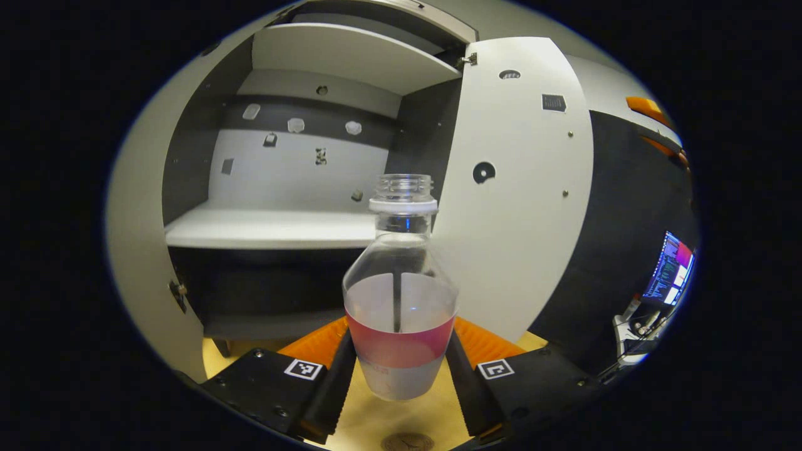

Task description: Grasp the bottle in the cabinet with the left hand and place it on the coaster, then close the right door with the right hand and the left door with the left hand.

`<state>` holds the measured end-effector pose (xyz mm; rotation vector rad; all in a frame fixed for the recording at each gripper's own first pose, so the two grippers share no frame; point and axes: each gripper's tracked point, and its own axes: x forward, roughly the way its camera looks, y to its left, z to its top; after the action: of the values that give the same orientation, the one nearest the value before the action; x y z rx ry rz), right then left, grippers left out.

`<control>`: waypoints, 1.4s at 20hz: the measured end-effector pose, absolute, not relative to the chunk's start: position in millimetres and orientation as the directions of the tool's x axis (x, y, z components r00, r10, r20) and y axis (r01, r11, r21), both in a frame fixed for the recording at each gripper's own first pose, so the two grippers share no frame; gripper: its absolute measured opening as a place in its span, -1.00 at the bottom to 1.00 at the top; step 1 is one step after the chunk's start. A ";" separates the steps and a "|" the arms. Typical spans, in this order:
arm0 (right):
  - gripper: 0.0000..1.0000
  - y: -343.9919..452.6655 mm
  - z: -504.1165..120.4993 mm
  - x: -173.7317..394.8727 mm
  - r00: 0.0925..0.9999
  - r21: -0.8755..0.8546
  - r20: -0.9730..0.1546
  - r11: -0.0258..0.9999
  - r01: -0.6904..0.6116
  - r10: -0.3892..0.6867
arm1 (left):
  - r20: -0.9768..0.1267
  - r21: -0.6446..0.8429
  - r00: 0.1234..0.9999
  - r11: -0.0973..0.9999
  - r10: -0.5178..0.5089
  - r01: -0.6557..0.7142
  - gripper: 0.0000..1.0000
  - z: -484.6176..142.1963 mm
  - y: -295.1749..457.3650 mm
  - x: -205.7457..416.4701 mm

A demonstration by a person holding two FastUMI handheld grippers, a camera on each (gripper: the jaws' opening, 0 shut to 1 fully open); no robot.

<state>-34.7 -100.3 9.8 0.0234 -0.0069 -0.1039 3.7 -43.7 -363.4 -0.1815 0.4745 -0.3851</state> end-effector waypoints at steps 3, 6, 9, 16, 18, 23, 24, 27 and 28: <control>0.94 -96.7 7.6 -38.9 0.997 0.016 -0.003 0.997 0.079 -0.079 | -0.489 -0.272 0.790 0.925 -0.371 0.266 0.55 -412.0 -39.1 -22.8; 0.94 -94.6 5.4 -43.4 0.998 0.012 -0.007 0.997 0.070 -0.070 | -0.564 -0.271 0.750 0.935 -0.346 0.228 0.51 -449.9 -36.8 -49.7; 0.94 -97.8 3.0 -45.2 0.997 0.012 -0.018 0.998 0.069 -0.069 | -0.607 -0.256 0.720 0.941 -0.336 0.223 0.51 -475.9 -37.4 -70.2; 0.95 -100.0 3.9 -44.4 0.997 0.000 -0.031 0.998 0.065 -0.065 | -0.695 -0.263 0.640 0.944 -0.327 0.198 0.53 -529.6 -40.8 -103.8; 0.95 -100.6 4.2 -44.5 0.997 0.000 -0.029 0.998 0.066 -0.066 | -0.699 -0.264 0.636 0.945 -0.325 0.192 0.53 -537.9 -40.8 -107.9; 0.95 -104.3 1.1 -43.3 0.997 -0.017 -0.037 0.997 0.072 -0.073 | -0.680 -0.225 0.670 0.954 -0.299 0.197 0.53 -546.1 -43.7 -105.4; 0.94 -104.5 0.8 -43.1 0.997 -0.016 -0.040 0.997 0.071 -0.072 | -0.678 -0.217 0.673 0.955 -0.295 0.200 0.53 -548.8 -45.9 -107.1; 0.95 -105.7 -2.3 -42.9 0.997 -0.022 -0.048 0.998 0.066 -0.067 | -0.686 -0.211 0.662 0.954 -0.301 0.215 0.54 -556.1 -54.6 -115.7; 0.95 -106.3 -2.9 -42.8 0.996 -0.030 -0.052 0.997 0.066 -0.067 | -0.690 -0.204 0.659 0.954 -0.298 0.218 0.54 -559.0 -55.9 -119.1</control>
<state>-42.8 -106.3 -2.9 -0.0281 0.0529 -0.0665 -119.1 -55.9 -559.0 -0.1070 0.7994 -0.2925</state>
